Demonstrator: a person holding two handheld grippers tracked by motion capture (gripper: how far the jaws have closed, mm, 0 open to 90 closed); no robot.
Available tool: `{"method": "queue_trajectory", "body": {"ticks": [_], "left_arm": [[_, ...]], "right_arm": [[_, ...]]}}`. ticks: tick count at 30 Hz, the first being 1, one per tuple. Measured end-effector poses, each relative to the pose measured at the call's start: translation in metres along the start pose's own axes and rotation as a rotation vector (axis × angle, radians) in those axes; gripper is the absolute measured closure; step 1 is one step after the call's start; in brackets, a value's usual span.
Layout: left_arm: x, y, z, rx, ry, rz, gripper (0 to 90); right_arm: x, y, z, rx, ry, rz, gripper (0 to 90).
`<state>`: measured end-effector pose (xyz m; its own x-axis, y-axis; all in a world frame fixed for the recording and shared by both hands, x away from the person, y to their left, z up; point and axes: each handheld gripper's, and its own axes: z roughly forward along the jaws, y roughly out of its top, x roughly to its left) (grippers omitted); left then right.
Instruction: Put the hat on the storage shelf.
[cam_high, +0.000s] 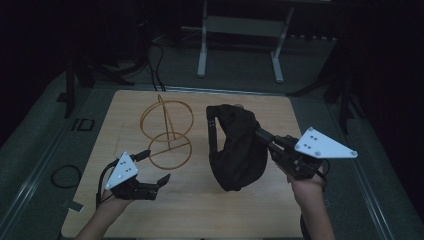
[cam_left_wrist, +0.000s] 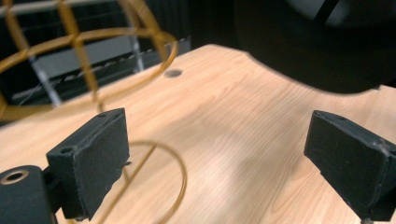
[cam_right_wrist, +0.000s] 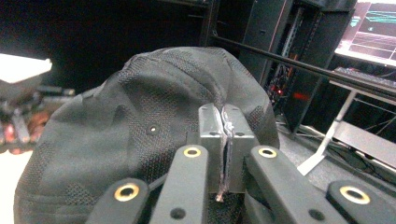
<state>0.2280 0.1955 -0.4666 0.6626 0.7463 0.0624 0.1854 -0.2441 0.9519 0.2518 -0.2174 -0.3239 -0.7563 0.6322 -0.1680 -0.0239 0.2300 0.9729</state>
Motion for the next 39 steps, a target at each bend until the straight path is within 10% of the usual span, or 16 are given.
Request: {"method": "queue_trajectory", "body": {"ticks": [18, 39], "left_arm": [[0.006, -0.078, -0.004, 0.104, 0.138, -0.074, 7.2], [0.014, -0.09, -0.011, 0.093, 0.166, -0.105, 7.3]], "right_arm": [[-0.02, 0.037, 0.065, 0.009, -0.021, -0.006, 88.4], [-0.01, 0.079, 0.155, 0.082, 0.015, -0.054, 88.3]]}}
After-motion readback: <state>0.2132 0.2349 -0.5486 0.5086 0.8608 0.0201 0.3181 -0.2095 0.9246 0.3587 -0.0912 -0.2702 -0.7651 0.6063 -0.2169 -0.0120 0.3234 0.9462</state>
